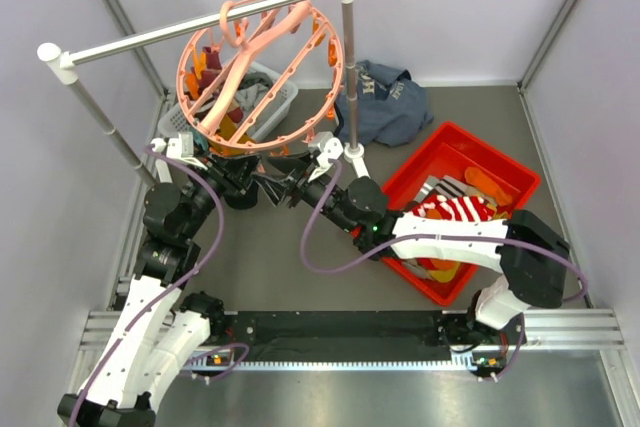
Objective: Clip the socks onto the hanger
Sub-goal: Open the clamp at the hanger.
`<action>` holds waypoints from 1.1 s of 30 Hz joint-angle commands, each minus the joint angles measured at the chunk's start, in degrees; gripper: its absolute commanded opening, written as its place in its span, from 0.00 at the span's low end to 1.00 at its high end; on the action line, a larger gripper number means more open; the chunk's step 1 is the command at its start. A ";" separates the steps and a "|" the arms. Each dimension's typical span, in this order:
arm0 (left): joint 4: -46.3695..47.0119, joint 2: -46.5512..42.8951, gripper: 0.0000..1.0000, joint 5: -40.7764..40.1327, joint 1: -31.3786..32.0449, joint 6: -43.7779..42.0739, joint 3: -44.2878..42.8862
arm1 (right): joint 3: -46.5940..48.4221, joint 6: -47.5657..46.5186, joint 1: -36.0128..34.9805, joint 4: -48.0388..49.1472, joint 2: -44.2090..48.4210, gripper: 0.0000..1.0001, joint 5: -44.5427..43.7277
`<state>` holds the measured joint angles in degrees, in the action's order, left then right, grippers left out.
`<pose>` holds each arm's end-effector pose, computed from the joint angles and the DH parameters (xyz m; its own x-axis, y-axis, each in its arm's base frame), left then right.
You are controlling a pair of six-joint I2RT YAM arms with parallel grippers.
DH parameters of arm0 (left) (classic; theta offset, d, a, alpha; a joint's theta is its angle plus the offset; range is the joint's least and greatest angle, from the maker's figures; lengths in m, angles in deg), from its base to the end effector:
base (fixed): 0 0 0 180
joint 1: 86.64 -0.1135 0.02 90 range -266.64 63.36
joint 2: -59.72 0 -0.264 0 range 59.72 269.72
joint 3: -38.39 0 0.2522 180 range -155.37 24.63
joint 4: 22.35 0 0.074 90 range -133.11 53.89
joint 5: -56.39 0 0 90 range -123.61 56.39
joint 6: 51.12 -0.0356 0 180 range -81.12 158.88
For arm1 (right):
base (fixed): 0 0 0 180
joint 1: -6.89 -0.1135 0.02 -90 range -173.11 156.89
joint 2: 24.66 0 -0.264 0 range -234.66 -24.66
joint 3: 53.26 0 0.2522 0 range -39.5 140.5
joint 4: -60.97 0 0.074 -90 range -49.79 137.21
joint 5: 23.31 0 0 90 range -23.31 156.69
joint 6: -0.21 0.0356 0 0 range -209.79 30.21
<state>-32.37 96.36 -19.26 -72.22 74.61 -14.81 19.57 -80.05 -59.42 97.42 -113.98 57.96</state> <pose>0.1505 -0.0478 0.3553 -0.1906 -0.5351 -0.8230 0.4539 0.6953 -0.5573 0.1501 0.3287 0.3432 -0.0083 0.3974 -0.9176 -0.8588 0.4673 0.2101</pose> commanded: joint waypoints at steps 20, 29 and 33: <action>-4.98 -1.05 0.04 -4.86 0.26 -0.31 -2.13 | -4.22 4.41 -0.85 -0.03 2.30 0.52 -2.78; -4.80 -0.87 0.04 -3.19 0.26 0.48 -2.48 | 0.33 2.39 -0.85 0.32 -1.03 0.53 -2.26; -4.63 -0.96 0.04 -2.84 0.26 0.84 -2.66 | 2.54 1.43 -0.93 0.67 -3.05 0.54 -2.34</action>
<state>-35.12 95.47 -22.56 -72.07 74.96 -15.75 17.53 -77.19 -59.44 95.37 -115.31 55.60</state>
